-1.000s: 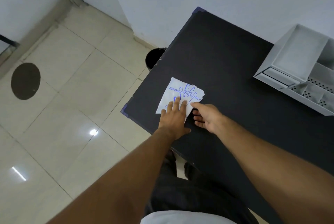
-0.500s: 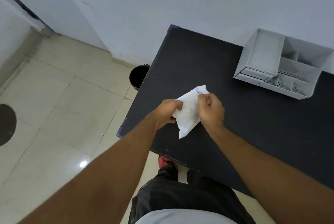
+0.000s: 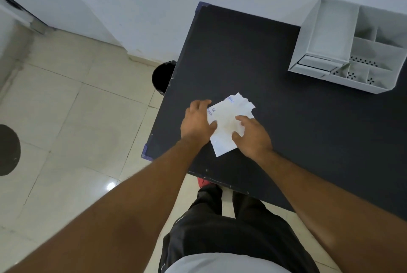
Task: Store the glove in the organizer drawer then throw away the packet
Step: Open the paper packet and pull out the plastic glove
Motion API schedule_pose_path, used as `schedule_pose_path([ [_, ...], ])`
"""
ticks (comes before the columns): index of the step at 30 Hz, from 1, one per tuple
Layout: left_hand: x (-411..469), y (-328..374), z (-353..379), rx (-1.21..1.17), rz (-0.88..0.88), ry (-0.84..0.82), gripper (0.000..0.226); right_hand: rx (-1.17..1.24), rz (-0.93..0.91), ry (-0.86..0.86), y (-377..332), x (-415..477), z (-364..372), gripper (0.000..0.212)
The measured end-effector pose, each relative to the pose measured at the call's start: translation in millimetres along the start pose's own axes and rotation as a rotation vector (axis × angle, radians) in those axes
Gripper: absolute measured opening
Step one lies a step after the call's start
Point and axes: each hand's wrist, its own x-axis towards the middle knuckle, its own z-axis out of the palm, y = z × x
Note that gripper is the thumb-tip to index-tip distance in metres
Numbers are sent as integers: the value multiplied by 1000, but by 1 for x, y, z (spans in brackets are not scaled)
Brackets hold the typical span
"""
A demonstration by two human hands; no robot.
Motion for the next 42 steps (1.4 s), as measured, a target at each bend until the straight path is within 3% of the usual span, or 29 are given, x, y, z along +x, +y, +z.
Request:
schedule_pose_path([
  [3,-9,2,5,278,275,-28,70,-54,-17,17,2,9,1,54],
  [5,-13,4,11,375,334,-130,73,-84,-10,16,3,13,0,56],
  [8,-15,4,19,408,272,-252,79,-105,26,12,2,14,1,56],
  [16,-12,4,28,404,228,-263,86,-22,114,104,3,11,13,19],
  [29,-12,7,37,375,199,-226,86,-55,149,-35,-6,16,7,36],
  [36,-11,10,37,353,197,-227,82,58,229,-81,-15,21,4,37],
  [42,-12,10,35,312,191,-181,89,475,295,-35,-35,27,-5,35],
])
